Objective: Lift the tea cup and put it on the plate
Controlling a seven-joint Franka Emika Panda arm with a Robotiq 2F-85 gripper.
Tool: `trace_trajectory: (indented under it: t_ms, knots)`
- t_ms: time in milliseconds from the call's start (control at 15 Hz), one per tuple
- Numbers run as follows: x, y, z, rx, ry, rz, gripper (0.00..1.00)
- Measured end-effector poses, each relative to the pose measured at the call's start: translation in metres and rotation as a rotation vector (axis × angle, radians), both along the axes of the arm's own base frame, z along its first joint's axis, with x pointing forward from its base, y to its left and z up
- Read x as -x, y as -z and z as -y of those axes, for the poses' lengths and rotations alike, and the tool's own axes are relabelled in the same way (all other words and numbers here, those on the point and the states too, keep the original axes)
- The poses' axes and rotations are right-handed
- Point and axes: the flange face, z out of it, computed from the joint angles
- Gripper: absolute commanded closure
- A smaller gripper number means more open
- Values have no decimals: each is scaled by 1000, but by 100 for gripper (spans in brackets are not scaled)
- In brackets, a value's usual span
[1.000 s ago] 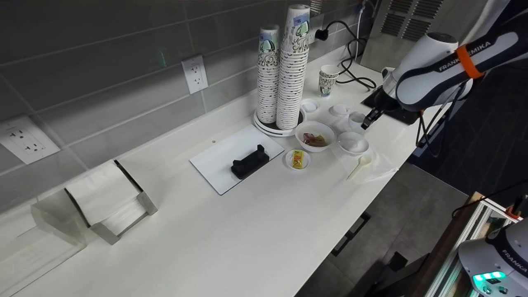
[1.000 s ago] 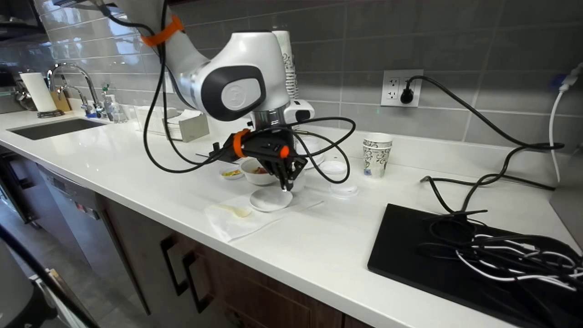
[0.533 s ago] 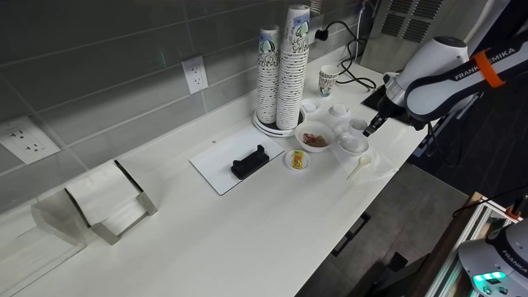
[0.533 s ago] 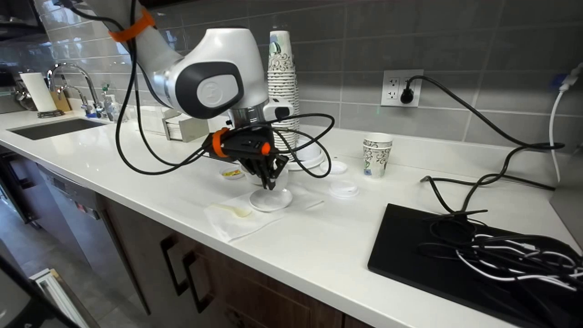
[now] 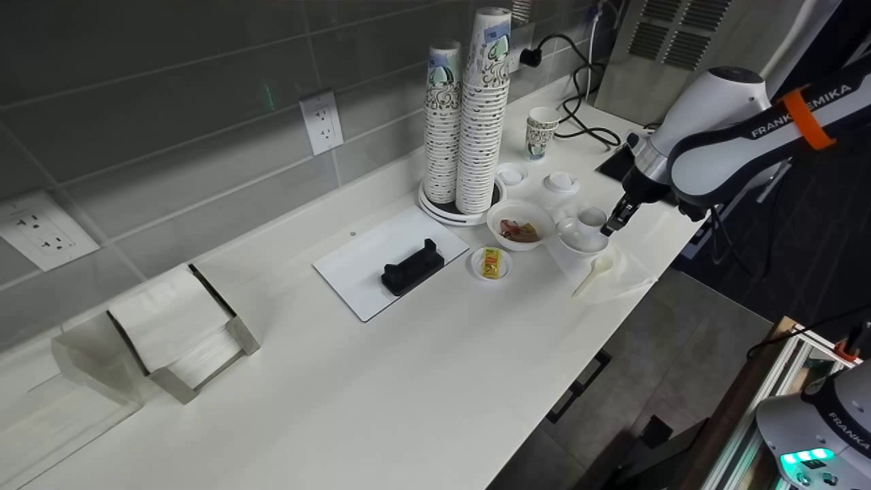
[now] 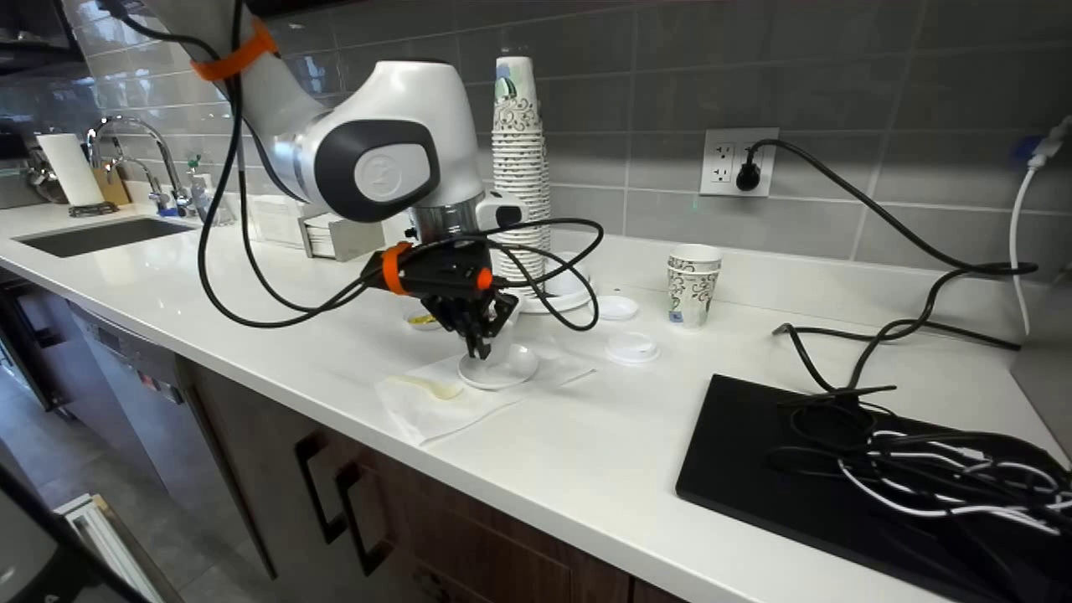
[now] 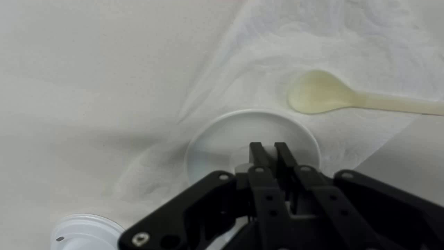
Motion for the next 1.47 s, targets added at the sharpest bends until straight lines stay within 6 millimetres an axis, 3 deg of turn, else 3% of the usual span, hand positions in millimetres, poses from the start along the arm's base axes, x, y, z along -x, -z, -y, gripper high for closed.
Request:
trace_trajectory:
  t_ms: [333, 400, 733, 800, 1467]
  knots:
    - [1, 2, 2, 1, -24, -10, 97]
    - [1, 3, 2, -1, -22, -12, 89]
    - [1, 4, 3, -10, -17, -12, 89]
    - [1, 4, 3, -10, -17, -12, 97]
    - [1, 17, 3, -9, -14, -29, 97]
